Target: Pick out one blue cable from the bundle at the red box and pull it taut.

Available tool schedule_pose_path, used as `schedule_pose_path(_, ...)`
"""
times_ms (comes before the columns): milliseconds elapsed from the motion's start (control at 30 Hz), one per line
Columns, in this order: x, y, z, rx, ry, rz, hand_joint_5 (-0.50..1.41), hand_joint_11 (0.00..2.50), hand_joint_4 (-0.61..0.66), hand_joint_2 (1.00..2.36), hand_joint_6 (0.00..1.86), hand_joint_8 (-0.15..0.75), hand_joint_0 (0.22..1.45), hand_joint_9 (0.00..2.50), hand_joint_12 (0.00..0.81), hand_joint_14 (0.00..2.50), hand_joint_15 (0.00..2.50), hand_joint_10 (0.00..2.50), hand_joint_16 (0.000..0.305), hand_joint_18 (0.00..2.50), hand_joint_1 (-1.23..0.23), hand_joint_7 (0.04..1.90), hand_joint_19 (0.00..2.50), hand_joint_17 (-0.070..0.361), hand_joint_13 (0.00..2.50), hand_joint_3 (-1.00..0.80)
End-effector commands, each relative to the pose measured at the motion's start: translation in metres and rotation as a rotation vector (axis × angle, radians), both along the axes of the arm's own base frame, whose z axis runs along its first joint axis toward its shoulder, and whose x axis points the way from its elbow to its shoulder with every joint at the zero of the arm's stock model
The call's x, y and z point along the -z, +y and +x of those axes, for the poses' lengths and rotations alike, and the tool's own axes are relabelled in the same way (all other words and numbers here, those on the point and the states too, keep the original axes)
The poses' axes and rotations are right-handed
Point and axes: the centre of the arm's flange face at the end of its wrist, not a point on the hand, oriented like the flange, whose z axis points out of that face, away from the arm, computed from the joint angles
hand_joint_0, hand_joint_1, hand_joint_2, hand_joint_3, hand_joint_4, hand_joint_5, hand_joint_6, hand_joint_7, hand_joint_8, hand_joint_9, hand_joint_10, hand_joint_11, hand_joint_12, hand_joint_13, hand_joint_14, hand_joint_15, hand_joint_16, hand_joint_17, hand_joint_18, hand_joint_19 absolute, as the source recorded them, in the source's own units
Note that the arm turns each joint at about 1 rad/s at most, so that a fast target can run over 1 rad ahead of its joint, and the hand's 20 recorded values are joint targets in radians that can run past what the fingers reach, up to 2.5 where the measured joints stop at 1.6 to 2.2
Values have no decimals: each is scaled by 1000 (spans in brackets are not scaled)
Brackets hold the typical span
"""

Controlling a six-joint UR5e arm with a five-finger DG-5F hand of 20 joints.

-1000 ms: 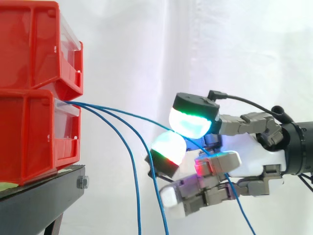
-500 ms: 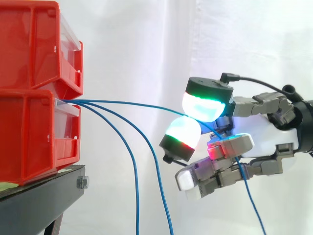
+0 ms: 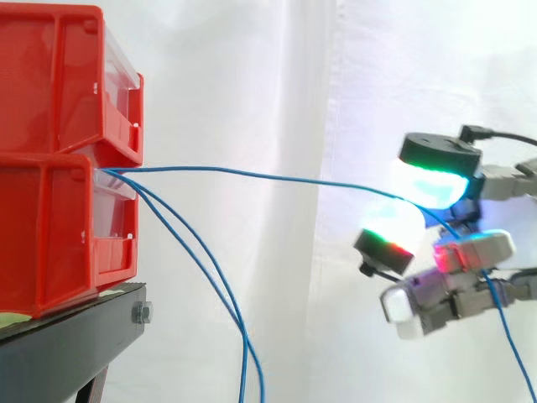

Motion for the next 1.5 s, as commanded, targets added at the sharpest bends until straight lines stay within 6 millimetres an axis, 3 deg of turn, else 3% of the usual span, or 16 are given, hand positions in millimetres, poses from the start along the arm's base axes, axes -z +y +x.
schedule_pose_path(0, 8, 8, -6, -1, 2, 13, -197, 1435, -72, 1018, 922, 223, 650, 1233, 103, 15, 436, 16, 4, 335, -698, 959, 505, 9, 677, -237)
schedule_pose_path(600, 8, 24, -4, -15, 7, -40, -196, 1425, -74, 1018, 923, 225, 653, 1237, 101, 15, 440, 16, 3, 330, -701, 961, 512, 8, 680, -237)
schedule_pose_path(1467, 8, 23, -4, -11, 11, -49, -194, 1415, -116, 1020, 927, 199, 630, 1214, 76, 18, 485, 16, 2, 306, -695, 962, 567, 5, 667, -208)
